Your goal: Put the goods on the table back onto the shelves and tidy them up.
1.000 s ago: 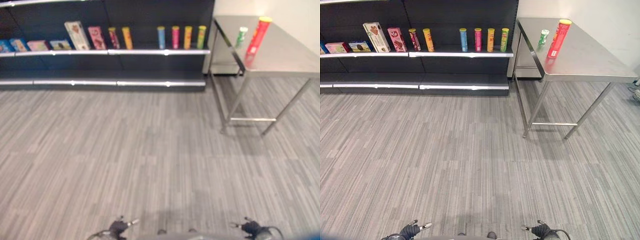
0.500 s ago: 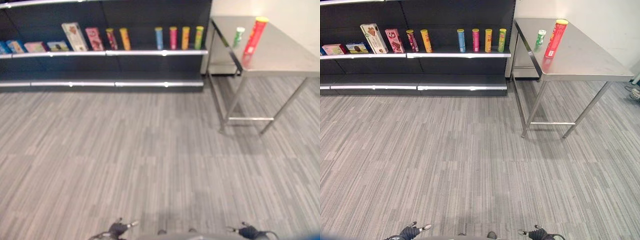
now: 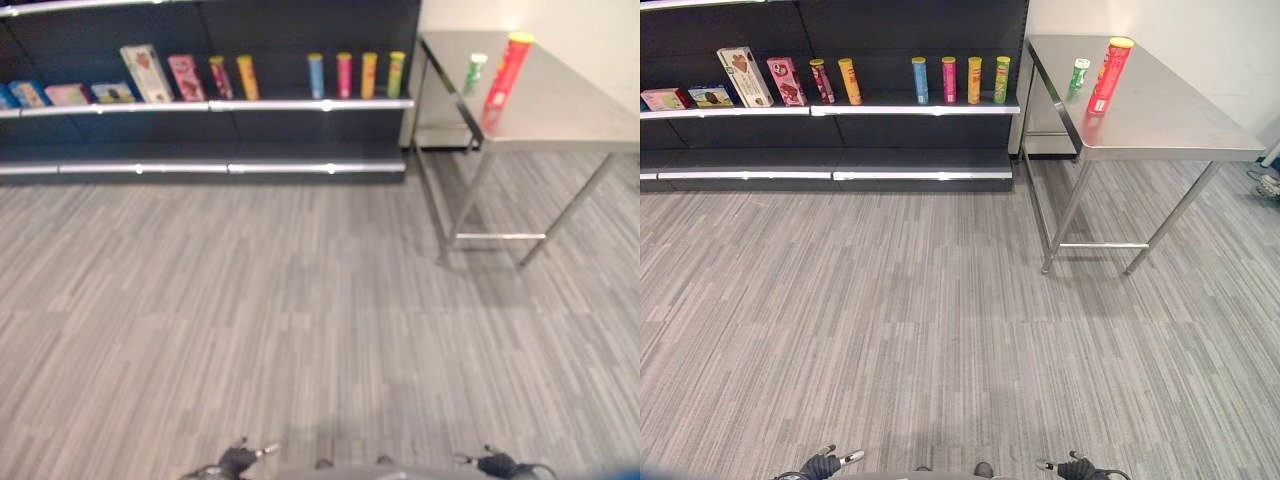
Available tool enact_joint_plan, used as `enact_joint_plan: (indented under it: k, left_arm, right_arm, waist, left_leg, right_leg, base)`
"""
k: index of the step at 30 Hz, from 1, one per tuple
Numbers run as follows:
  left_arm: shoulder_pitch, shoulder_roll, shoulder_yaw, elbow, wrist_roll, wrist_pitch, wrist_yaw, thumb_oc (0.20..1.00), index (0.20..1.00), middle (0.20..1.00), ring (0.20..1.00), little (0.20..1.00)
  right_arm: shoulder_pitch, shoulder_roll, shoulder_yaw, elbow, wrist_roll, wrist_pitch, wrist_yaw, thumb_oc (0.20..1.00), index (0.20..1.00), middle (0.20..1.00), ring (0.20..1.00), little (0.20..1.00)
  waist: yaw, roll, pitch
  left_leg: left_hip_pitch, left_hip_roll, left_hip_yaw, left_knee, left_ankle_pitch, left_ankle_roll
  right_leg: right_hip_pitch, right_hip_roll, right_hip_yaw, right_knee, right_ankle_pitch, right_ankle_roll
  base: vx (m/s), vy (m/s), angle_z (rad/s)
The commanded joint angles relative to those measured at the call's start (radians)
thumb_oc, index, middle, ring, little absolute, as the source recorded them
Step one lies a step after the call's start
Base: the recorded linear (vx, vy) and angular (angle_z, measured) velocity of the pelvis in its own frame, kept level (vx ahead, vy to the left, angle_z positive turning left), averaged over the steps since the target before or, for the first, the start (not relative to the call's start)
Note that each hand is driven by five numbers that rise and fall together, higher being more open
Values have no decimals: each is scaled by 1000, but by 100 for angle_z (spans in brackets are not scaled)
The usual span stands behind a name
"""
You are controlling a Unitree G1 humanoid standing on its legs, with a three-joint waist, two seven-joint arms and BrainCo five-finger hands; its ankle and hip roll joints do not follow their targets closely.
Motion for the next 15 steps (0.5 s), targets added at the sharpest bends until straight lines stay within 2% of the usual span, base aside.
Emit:
enact_joint_plan:
  k: [1, 15]
  left_arm:
    - [-56, 3, -19, 53, 12, -15, -5, 1000, 1000, 1000, 1000, 1000]
    - [-59, 6, -8, 58, 1, -8, -14, 1000, 1000, 1000, 1000, 1000]
  right_arm:
    - [-45, -26, 22, 12, 3, -21, 1, 1000, 1000, 1000, 1000, 1000]
    - [-45, -28, 19, 15, -1, -17, 2, 1000, 1000, 1000, 1000, 1000]
  waist:
    - [-2, -19, -10]
    - [0, -15, -6]
  left_leg:
    - [-22, 34, -13, 0, -37, -74]
    - [-25, 25, -14, 0, -42, -64]
  right_leg:
    - [9, -88, -10, 13, -20, 125]
    - [-2, -98, -4, 19, -16, 132]
  base:
    - [0, 0, 0]
    - [0, 8, 0]
